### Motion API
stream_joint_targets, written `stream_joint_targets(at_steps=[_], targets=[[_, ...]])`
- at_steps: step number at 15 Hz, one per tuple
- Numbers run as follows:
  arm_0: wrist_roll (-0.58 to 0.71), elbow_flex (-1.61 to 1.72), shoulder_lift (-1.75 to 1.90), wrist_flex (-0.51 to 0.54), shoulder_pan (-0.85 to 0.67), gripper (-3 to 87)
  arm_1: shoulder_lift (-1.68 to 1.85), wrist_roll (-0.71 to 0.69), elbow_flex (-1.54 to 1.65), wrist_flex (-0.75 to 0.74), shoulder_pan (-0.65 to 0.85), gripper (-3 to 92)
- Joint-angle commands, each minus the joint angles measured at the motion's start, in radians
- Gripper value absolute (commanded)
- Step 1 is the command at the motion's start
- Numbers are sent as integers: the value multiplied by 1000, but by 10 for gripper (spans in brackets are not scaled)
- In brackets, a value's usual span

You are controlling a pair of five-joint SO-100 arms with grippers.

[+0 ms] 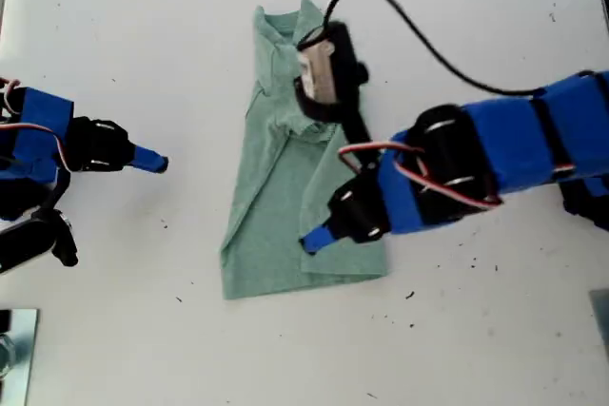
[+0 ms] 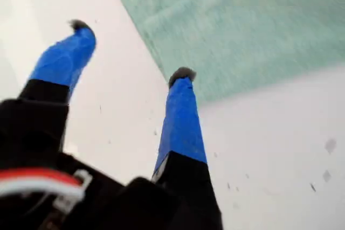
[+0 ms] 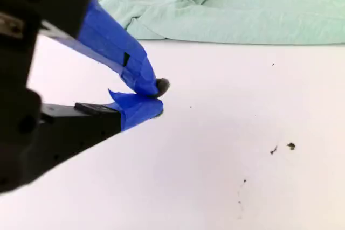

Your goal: Fold t shirt

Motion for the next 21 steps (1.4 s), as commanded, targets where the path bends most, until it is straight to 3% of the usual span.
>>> stream_joint_targets(at_steps=[1,6,9,14,16,18,19,20,21], targets=[[-6,-5,9,0,-8,-3,327,9,267,75,81,72],[-11,-5,15,6,-31,-3,994,-63,1459,-420,288,25],[-40,-37,0,29,-46,-3,1255,-92,1746,-446,383,25],[-179,-871,-617,402,84,-3,1167,-143,1815,-569,436,25],[-236,-1238,-870,611,187,-3,1143,-156,1813,-588,449,25],[-272,-1580,-1089,718,322,-3,1143,-156,1821,-597,462,25],[-279,-1647,-1146,721,359,106,1143,-153,1822,-598,462,25],[-282,-1666,-1175,723,377,296,1143,-152,1822,-598,462,25],[-282,-1671,-1187,723,385,317,1143,-150,1824,-600,462,25]])
